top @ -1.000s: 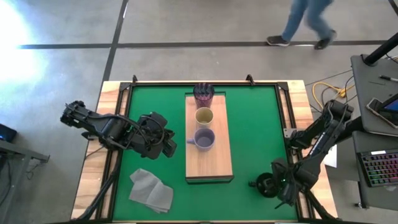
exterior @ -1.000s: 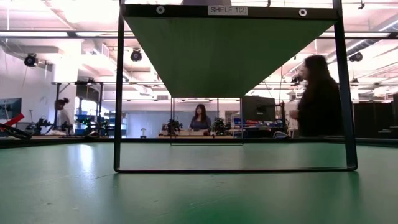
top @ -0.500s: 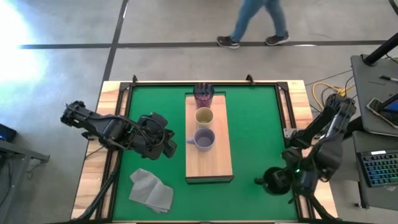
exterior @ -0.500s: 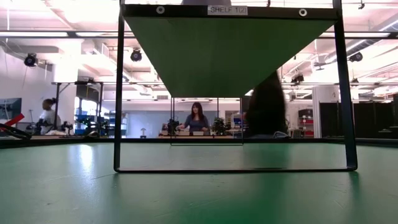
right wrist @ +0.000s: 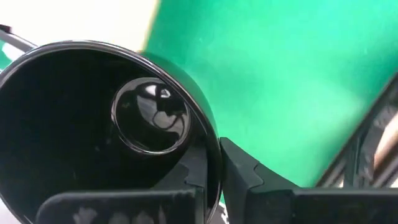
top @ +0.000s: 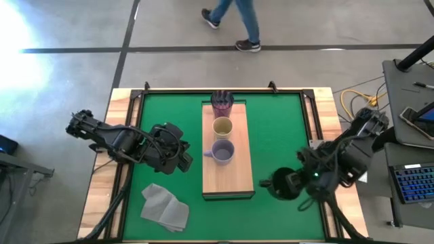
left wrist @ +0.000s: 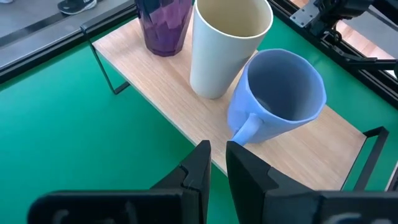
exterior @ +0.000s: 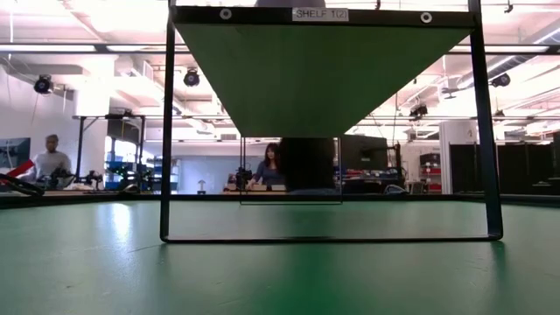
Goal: Stack small to large cups/mugs on shelf
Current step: Put the black mug on the shelf
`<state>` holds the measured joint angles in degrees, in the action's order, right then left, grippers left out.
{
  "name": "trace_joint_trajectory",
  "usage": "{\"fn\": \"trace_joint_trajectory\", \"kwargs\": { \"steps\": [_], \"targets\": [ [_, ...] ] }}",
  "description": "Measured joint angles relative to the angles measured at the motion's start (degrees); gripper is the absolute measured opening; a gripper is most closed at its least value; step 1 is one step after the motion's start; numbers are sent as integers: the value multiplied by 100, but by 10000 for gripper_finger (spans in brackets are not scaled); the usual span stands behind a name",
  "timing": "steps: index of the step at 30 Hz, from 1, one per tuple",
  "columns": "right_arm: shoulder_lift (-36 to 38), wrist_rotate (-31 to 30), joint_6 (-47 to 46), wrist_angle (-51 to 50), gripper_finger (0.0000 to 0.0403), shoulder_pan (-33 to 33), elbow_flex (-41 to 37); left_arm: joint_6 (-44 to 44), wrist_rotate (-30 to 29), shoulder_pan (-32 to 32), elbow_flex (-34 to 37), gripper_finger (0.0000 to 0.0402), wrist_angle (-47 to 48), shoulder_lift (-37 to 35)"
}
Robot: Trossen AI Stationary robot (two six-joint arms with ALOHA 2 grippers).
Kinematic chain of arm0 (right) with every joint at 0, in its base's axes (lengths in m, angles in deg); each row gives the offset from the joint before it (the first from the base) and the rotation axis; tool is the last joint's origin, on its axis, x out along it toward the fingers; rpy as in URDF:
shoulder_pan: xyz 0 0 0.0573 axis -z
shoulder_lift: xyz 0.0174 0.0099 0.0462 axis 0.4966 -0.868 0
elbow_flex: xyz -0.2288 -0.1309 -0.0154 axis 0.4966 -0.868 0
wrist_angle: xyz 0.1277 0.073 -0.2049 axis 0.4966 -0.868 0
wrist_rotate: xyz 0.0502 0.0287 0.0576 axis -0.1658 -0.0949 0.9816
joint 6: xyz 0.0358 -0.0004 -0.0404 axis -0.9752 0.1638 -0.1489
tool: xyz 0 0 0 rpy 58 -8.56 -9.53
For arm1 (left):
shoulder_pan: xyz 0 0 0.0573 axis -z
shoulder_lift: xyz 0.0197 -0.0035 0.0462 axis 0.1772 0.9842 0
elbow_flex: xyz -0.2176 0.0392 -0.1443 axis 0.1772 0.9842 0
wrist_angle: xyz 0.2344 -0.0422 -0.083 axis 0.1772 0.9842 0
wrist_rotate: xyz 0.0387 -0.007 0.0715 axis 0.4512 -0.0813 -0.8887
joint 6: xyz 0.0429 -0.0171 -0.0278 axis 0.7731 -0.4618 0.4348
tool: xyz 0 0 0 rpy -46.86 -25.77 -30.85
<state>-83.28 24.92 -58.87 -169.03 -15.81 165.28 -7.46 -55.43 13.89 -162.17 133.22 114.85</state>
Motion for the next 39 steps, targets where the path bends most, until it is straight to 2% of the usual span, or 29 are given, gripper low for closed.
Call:
{"fn": "trace_joint_trajectory", "kwargs": {
  "steps": [12,18,28,32,39],
  "targets": [
    [-1145,190,2949,-8,13,1517,1619,3,1,0,0,37,-4,0],
    [-1847,494,4036,-7,13,1958,2376,-8,1,0,0,37,-5,0],
    [-2487,703,4743,69,13,2502,3063,-41,3,0,0,37,-6,0],
    [-2647,926,4878,430,13,2613,3077,-41,3,0,0,37,-4,0],
    [-2791,923,4911,751,13,2649,3010,-3,3,0,1,37,-4,0]
  ]
}}
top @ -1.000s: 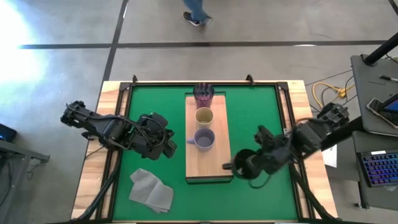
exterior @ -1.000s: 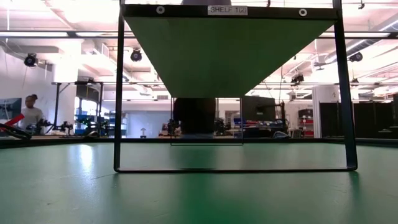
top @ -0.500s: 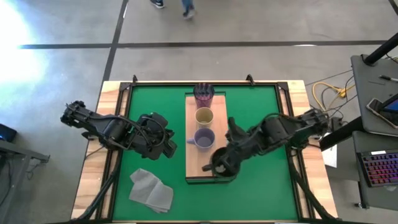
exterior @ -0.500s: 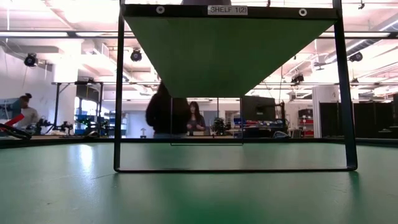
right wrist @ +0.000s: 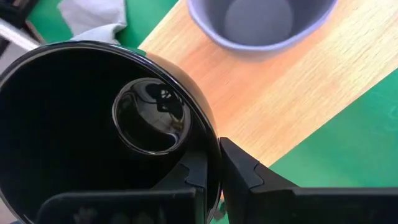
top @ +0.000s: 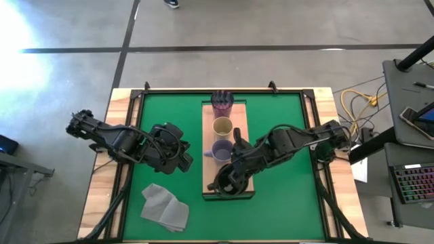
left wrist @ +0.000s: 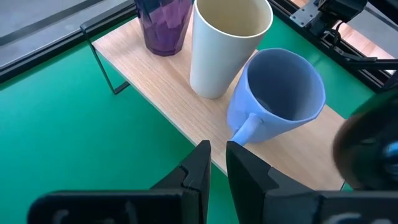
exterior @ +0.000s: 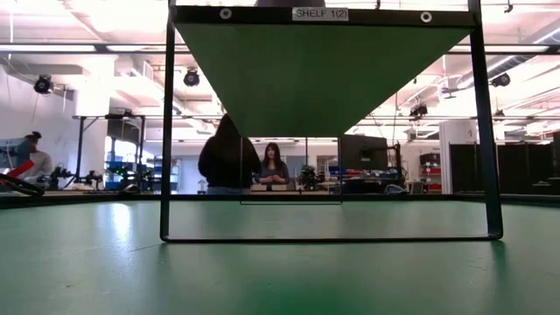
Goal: Stack small to large cups/mugs on shelf
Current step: Put the black mug on the shelf
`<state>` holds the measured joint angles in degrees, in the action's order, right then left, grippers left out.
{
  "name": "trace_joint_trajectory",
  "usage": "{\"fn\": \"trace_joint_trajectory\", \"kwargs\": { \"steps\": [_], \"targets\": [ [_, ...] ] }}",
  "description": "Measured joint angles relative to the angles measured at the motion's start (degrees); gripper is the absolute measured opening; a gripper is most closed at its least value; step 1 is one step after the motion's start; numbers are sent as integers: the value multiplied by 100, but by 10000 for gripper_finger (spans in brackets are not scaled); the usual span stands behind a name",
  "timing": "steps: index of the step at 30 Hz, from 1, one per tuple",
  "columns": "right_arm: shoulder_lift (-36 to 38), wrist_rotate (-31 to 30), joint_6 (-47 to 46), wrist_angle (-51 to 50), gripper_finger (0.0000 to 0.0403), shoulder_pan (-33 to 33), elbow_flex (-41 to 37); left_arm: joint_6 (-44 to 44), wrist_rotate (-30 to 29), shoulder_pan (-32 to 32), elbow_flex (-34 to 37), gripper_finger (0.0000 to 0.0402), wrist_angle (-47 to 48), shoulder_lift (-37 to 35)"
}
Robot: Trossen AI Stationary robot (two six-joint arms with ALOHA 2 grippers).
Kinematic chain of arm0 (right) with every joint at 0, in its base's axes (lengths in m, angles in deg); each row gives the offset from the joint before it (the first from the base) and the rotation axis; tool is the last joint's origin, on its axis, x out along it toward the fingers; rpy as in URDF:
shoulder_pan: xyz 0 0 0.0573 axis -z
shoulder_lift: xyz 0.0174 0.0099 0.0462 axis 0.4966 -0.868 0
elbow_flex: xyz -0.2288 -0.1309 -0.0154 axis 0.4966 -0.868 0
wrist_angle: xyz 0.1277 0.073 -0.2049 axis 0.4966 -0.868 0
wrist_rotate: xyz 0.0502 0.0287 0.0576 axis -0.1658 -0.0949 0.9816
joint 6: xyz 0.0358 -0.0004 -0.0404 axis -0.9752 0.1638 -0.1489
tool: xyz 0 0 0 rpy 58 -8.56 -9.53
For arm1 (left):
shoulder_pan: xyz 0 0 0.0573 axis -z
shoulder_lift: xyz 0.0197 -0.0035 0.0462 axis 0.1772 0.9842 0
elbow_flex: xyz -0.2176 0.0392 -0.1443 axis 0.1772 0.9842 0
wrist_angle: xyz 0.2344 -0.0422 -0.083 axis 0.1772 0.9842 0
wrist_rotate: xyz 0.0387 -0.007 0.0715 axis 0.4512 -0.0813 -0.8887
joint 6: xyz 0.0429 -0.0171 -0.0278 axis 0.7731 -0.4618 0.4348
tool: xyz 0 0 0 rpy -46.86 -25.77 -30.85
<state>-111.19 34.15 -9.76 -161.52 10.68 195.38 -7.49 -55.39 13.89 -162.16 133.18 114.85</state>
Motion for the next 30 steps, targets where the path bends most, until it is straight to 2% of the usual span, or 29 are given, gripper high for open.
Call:
{"fn": "trace_joint_trajectory", "kwargs": {
  "steps": [7,21,30],
  "targets": [
    [-209,-202,-67,79,13,74,-20,125,0,0,6,37,0,0],
    [-446,-114,-11,-40,13,277,-84,162,0,0,14,37,50,0],
    [-448,243,-46,-47,23,329,-258,162,0,0,16,37,173,0]
  ]
}}
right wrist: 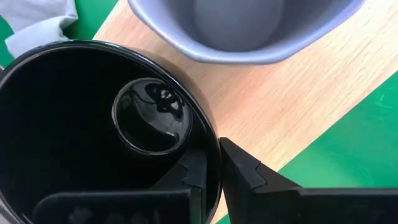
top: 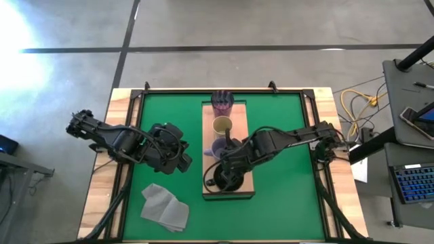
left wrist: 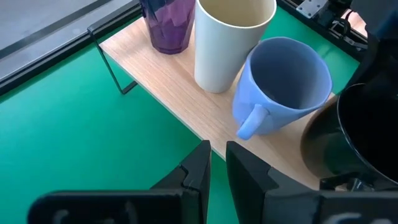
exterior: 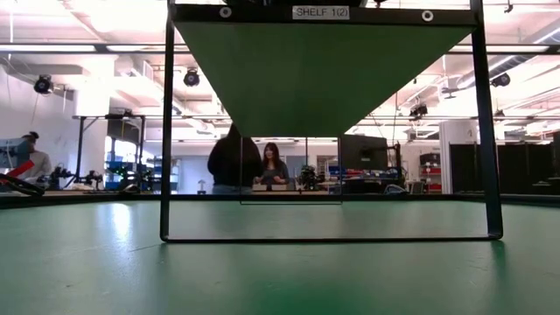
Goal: Stack small to large cups/mugs on shelf
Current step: Put the black mug on the shelf
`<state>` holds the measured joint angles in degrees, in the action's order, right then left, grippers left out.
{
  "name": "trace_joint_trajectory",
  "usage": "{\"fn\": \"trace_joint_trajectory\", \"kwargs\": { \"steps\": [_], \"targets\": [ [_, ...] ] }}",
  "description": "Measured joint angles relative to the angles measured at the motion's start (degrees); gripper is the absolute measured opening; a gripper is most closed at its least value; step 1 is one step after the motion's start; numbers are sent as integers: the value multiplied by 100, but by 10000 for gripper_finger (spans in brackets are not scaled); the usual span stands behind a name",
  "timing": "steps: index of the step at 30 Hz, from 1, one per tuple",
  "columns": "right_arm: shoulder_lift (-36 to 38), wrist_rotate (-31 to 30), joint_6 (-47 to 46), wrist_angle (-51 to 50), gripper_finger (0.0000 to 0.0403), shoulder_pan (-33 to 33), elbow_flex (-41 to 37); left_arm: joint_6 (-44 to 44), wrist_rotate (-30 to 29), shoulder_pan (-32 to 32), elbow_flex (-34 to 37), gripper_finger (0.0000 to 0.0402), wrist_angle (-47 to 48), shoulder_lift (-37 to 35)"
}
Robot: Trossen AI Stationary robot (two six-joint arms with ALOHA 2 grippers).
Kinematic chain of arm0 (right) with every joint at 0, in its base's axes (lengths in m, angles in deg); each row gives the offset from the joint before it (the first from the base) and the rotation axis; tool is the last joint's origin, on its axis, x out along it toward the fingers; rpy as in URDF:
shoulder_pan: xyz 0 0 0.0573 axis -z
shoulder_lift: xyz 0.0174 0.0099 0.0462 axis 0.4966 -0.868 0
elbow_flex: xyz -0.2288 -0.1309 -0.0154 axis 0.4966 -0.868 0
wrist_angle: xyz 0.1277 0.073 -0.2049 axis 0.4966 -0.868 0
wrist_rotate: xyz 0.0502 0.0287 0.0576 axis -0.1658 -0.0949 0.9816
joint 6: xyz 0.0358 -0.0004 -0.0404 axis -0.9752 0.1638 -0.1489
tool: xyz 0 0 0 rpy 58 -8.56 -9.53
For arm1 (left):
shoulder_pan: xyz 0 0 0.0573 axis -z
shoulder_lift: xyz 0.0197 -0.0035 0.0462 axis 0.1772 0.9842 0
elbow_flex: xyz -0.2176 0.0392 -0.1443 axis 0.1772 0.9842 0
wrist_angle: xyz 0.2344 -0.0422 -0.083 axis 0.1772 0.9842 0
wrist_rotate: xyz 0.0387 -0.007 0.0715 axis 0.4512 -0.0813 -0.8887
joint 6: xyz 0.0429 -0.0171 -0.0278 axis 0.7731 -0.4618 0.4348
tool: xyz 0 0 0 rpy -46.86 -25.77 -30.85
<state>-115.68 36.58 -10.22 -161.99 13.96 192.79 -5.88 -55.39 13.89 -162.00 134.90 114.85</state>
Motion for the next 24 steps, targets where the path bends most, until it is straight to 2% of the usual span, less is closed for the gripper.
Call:
{"fn": "trace_joint_trajectory", "kwargs": {
  "steps": [10,24],
  "targets": [
    [0,-82,-20,53,28,13,-74,-2,0,0,0,37,-2,0],
    [7,81,-5,127,75,11,-81,-4,0,0,2,37,-13,0]
  ]
}}
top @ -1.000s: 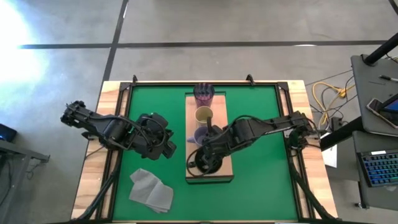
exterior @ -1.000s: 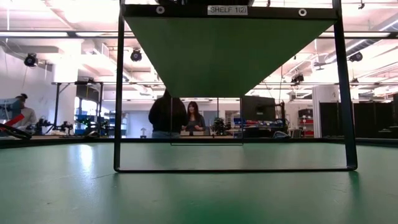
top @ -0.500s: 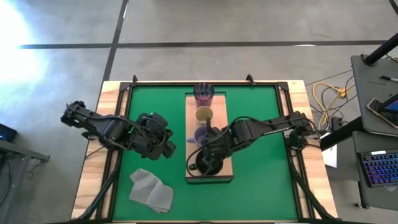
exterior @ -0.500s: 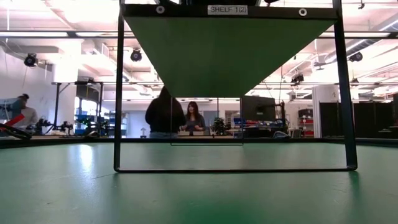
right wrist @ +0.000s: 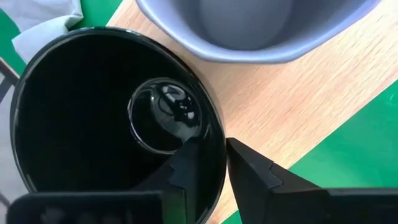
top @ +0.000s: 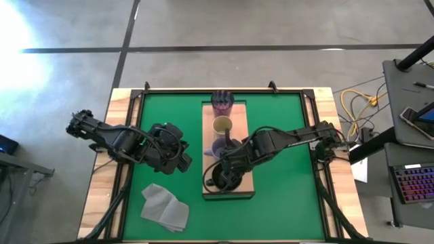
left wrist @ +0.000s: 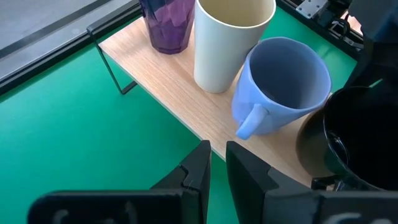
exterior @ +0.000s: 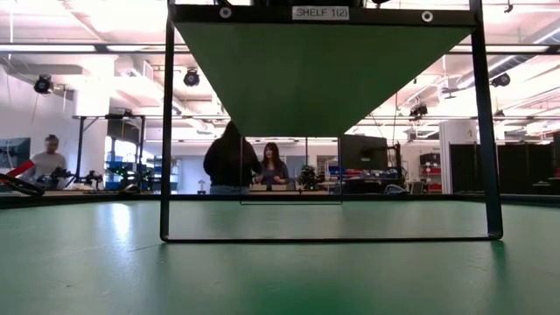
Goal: Stack small to large cups/mugs on shelf
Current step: Put the black mug on the shelf, then return to Home Position
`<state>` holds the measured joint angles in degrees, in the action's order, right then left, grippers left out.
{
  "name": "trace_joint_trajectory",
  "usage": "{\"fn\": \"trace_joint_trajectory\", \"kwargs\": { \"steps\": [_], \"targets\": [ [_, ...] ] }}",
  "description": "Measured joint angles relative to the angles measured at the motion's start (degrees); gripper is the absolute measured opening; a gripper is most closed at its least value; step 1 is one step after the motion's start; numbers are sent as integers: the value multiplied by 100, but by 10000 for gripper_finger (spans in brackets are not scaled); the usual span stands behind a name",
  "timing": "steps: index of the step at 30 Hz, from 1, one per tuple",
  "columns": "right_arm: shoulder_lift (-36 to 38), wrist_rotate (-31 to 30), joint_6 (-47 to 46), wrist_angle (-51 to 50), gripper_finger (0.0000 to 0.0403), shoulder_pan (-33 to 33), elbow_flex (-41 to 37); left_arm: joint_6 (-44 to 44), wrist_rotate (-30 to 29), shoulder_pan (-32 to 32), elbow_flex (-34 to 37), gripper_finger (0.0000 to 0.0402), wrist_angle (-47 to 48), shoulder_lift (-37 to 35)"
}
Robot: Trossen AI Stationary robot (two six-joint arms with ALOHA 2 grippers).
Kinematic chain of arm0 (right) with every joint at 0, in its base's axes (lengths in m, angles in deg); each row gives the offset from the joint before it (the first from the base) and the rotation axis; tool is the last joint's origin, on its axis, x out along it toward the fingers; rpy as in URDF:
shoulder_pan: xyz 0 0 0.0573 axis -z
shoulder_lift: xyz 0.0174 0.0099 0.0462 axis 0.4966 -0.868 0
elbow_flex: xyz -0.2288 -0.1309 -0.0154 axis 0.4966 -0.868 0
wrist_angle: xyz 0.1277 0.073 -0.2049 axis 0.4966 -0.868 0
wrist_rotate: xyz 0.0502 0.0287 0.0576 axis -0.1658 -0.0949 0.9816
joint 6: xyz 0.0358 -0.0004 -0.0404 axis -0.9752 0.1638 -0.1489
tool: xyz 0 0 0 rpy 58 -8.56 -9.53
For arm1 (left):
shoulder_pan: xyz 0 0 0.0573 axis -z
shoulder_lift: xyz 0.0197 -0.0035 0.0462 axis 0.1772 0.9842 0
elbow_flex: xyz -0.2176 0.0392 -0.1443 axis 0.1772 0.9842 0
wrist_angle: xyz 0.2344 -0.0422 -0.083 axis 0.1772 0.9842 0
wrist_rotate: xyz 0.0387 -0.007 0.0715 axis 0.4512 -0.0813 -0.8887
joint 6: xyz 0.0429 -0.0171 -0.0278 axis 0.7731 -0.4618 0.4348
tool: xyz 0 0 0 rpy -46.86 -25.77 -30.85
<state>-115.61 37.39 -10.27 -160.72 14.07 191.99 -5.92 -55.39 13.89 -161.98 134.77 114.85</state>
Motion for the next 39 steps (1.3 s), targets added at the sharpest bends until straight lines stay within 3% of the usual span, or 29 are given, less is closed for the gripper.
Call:
{"fn": "trace_joint_trajectory", "kwargs": {
  "steps": [18,28,32,39],
  "targets": [
    [50,286,116,-49,84,-50,4,-2,0,0,2,37,0,0],
    [559,-181,121,-29,84,-57,9,-13,-2,0,2,37,-33,0],
    [777,-522,718,171,84,-152,9,96,-46,-1,2,37,-114,0],
    [1498,-921,1873,637,84,-203,16,1167,-162,0,-128,37,-986,-1]
  ]
}}
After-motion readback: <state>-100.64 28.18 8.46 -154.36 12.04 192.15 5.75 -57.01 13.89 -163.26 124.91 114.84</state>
